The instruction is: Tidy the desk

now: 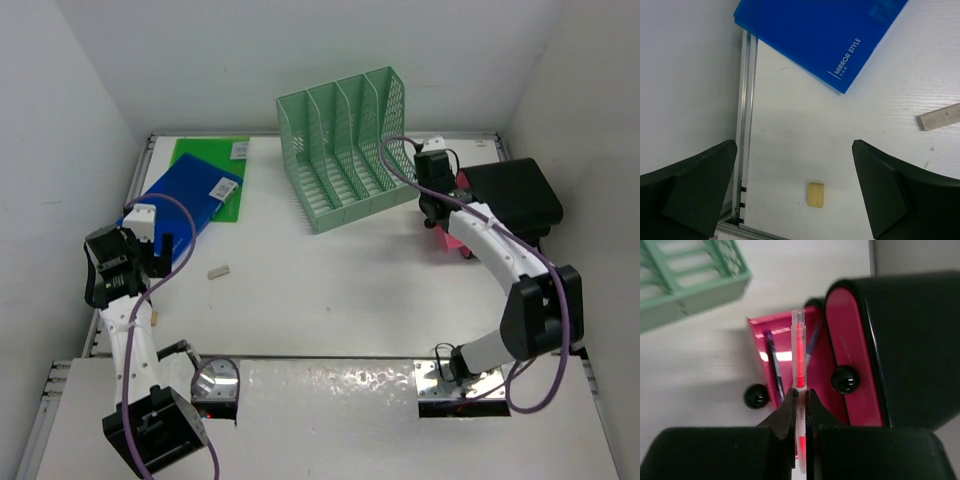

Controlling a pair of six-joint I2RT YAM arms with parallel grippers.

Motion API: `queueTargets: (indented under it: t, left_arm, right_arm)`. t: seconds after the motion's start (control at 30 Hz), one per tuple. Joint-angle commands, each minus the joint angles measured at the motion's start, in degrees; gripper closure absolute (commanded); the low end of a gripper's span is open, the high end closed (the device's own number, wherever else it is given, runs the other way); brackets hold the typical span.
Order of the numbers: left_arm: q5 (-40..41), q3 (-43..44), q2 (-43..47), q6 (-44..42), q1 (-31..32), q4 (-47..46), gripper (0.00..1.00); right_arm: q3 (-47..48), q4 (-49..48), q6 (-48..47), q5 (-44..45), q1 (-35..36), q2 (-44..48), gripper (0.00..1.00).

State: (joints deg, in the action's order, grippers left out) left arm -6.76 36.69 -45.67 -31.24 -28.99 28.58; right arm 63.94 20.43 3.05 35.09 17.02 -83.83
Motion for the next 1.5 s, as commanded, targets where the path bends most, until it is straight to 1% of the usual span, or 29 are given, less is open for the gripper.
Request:
queueTargets:
  t: [0.0,0.17,0.23,0.37,0.5,0.57,0.6,0.63,0.77,0.87,0.93,0.97,1.0,1.07,1.1,1.13,1.2,1.27,1.3,1.37,1.4,1.47]
  left_arm:
    - [-1.5,-0.12,0.06,0.22,-0.45,-2.03,0.0]
    - [-1.5,-0.12,0.14,-0.04,-0.45,-1.95,0.0]
    - [-1.32,-0.04,-0.12,-0.04,-0.36,-2.12,0.0]
    - [-0.27,0.4,-0.56,-0.57,-0.45,-2.39,0.0]
    - [-0.09,0.75,-0.65,-0.57,-0.45,-2.47,0.0]
    - [-0.27,0.75,-0.65,-0.31,-0.45,-2.39,0.0]
    - [-0.27,0.58,-0.56,-0.4,-0.36,-2.39,0.0]
    - [-0.27,0.58,-0.56,-0.4,-0.45,-2.39,0.0]
    - [0.08,0.58,-0.39,-0.92,-0.36,-2.3,0.0]
    - [0.17,0.67,-0.56,-1.01,-0.36,-2.47,0.0]
    - [0.0,0.84,-0.74,-0.66,-0.45,-2.47,0.0]
    - [-0.18,0.84,-0.74,-0.49,-0.45,-2.47,0.0]
    - [-0.53,0.93,-0.82,-0.31,-0.45,-2.56,0.0]
    - [-0.88,0.93,-1.09,0.3,-0.45,-2.65,0.0]
    - [-1.14,0.93,-1.17,0.48,-0.45,-2.65,0.0]
    - [-1.32,0.93,-1.18,0.74,-0.36,-2.65,0.0]
    - [-1.58,0.93,-1.09,0.75,-0.36,-2.3,0.0]
    - [-1.32,0.93,-0.91,0.22,-0.45,-1.77,0.0]
    - [-1.15,0.93,-0.56,-0.39,-0.54,-1.6,0.0]
    - [-0.45,0.76,-0.21,-0.92,-0.45,-1.42,0.0]
    - [-0.18,0.67,0.23,-1.1,-0.45,-1.42,0.0]
    - [0.17,0.32,0.49,-1.28,-0.45,-1.51,0.0]
  right_arm:
    - [0.39,-1.09,-1.99,1.56,-3.56,-2.02,1.0]
    - [2.06,-1.71,-2.7,-1.25,-7.34,-6.86,1.0]
    - [2.94,0.22,-2.44,-1.17,-7.78,-9.93,1.0]
    - [3.65,0.32,-1.91,-0.9,-7.88,-11.53,1.0]
    - [4.43,-0.56,-1.99,-1.25,-7.88,-11.53,0.97]
    - [5.84,-0.04,-2.17,-1.52,-7.88,-12.23,0.89]
    - [6.97,1.18,-2.17,-1.6,-7.96,-12.49,0.84]
    - [7.51,1.89,-2.26,-1.6,-7.96,-13.02,0.75]
    - [9.44,5.5,-2.17,-0.99,-7.88,-11.45,0.55]
    - [10.58,6.55,-1.73,-2.65,-7.7,-8.73,0.52]
    - [11.55,7.7,-0.94,-4.67,-6.74,-5.39,0.53]
    - [11.38,6.74,-1.03,-5.38,-6.04,-3.9,0.62]
    - [9.99,5.69,-1.46,-5.91,-4.99,-1.1,0.68]
    - [7.44,1.66,-2.78,-6.88,-0.42,1.12,0.78]
    - [4.9,0.59,-5.48,-6.62,2.21,2.08,0.87]
    - [3.83,-0.12,-5.6,-5.74,2.93,2.01,0.9]
    - [1.73,-0.47,-3.67,-5.04,3.2,0.0,0.94]
    - [1.1,-0.56,-1.49,0.12,2.85,-2.11,0.93]
    - [1.53,-0.56,-0.95,0.07,1.11,-4.3,0.94]
    - [4.15,0.66,1.42,-4.04,-1.53,-6.42,0.95]
    - [5.13,1.36,1.52,-4.24,-2.59,-7.48,0.96]
    - [6.28,2.25,-0.05,-5.11,-2.51,-8.89,0.96]
